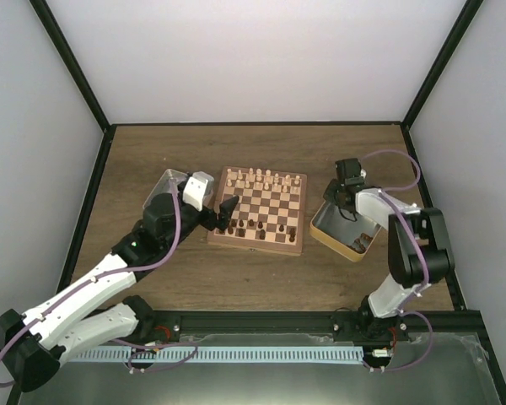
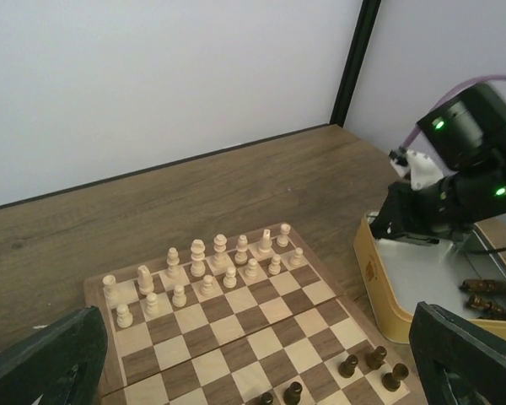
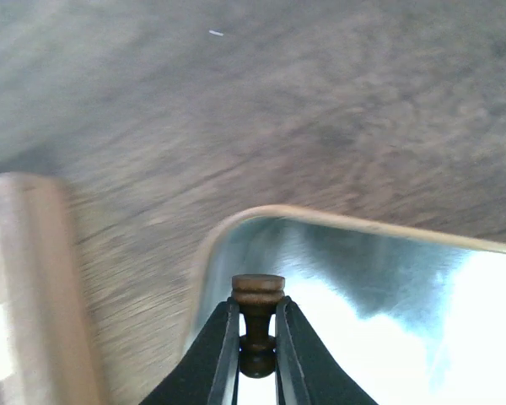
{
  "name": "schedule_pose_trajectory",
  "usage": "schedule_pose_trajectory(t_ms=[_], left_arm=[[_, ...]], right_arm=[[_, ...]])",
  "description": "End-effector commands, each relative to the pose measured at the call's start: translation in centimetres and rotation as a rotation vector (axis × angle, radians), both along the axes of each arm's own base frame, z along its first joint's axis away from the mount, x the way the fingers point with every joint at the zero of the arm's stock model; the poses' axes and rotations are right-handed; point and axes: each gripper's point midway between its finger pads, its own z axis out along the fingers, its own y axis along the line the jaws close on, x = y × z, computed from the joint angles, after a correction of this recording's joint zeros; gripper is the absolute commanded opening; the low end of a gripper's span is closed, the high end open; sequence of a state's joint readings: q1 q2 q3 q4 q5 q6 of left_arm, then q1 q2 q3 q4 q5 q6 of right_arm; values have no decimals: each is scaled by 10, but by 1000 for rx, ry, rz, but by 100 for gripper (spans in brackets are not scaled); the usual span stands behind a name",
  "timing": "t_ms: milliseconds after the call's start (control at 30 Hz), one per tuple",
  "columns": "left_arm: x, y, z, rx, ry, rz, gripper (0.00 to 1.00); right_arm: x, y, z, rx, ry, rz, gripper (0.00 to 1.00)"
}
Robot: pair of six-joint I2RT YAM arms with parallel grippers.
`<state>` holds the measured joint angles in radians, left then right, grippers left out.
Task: Set up the chess pieces on the board
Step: Pick up the chess piece from the storage box, then place the chess piece on the chessboard.
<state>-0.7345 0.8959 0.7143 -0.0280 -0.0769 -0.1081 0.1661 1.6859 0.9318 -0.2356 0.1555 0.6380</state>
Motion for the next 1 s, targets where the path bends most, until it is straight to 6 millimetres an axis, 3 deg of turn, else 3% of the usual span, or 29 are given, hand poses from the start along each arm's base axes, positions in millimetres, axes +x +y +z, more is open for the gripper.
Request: schedule_pose_trajectory(t_ms=[0, 67, 267, 433, 700, 833, 967], left_arm=[[2, -11, -4, -45, 41, -31, 100], [3, -20, -7, -85, 88, -50, 100], [9, -47, -4, -242, 244, -98, 100], [14, -68, -1, -342, 375, -140, 99], [22, -91, 0, -491, 619, -179, 85], [27, -91, -5, -531, 689, -157, 77], [25, -96, -12, -576, 756, -178, 62]], right_arm=[[-13, 25, 48, 100, -69, 171, 1], [-20, 40, 71, 156, -129, 263, 1], [-48, 121, 140, 450, -392, 735, 2], [-77, 169, 183, 604, -530, 1038, 2], [-121, 223, 218, 656, -631, 1404, 4], [-123, 235, 222, 643, -636, 1460, 4], [-121, 240, 226, 638, -643, 1468, 4]])
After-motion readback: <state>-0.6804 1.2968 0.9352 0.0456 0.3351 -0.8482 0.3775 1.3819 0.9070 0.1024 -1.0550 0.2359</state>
